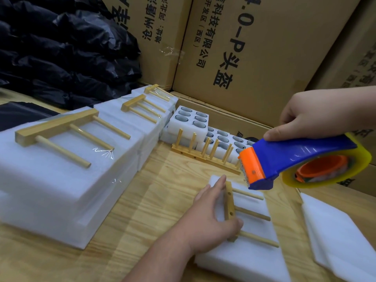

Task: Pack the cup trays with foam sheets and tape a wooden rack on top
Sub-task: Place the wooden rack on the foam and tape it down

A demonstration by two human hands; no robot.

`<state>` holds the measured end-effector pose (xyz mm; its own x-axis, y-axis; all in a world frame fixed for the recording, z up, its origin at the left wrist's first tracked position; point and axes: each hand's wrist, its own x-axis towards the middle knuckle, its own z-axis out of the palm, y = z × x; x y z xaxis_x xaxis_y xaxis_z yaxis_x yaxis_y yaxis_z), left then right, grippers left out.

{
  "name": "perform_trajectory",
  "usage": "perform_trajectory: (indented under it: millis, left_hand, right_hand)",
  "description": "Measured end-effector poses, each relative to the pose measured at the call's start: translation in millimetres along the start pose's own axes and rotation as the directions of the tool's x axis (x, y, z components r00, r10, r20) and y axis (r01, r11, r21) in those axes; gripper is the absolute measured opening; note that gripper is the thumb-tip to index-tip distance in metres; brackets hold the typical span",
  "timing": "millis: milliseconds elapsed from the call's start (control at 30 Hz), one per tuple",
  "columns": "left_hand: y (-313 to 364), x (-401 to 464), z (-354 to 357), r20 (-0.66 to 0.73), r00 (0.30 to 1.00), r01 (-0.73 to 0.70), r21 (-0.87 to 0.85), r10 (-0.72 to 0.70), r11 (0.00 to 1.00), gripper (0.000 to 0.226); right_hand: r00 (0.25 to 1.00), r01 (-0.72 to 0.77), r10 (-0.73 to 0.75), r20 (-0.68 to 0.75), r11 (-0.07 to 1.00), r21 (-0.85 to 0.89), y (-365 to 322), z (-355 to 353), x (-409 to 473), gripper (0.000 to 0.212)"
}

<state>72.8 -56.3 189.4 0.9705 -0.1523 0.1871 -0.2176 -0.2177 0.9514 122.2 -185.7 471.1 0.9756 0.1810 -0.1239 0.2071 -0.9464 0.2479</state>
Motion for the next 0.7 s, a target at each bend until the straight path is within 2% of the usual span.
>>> perform_trajectory:
  millis: [367, 533, 700]
  left_hand:
    - [0, 5, 1, 0.034, 0.999, -0.026, 0.047, 0.025, 0.999, 0.096]
    - [-1, 8, 1, 0.058, 0.998, -0.016, 0.093, 0.011, 0.996, 0.09]
    - [3, 5, 0, 0.053, 0.999, -0.014, 0.132, 0.007, 0.991, 0.088]
  right_hand:
    - [0.999, 0.008, -0.011, 0.037, 0.996, 0.087, 20, 13, 7, 0.057]
    - [0.995, 0.025, -0.033, 0.089, 0.995, 0.096, 35, 26, 9, 0.077]
    - [0.996, 0.071, -0.08, 0.046, 0.981, 0.18, 64, 53, 13, 0.085]
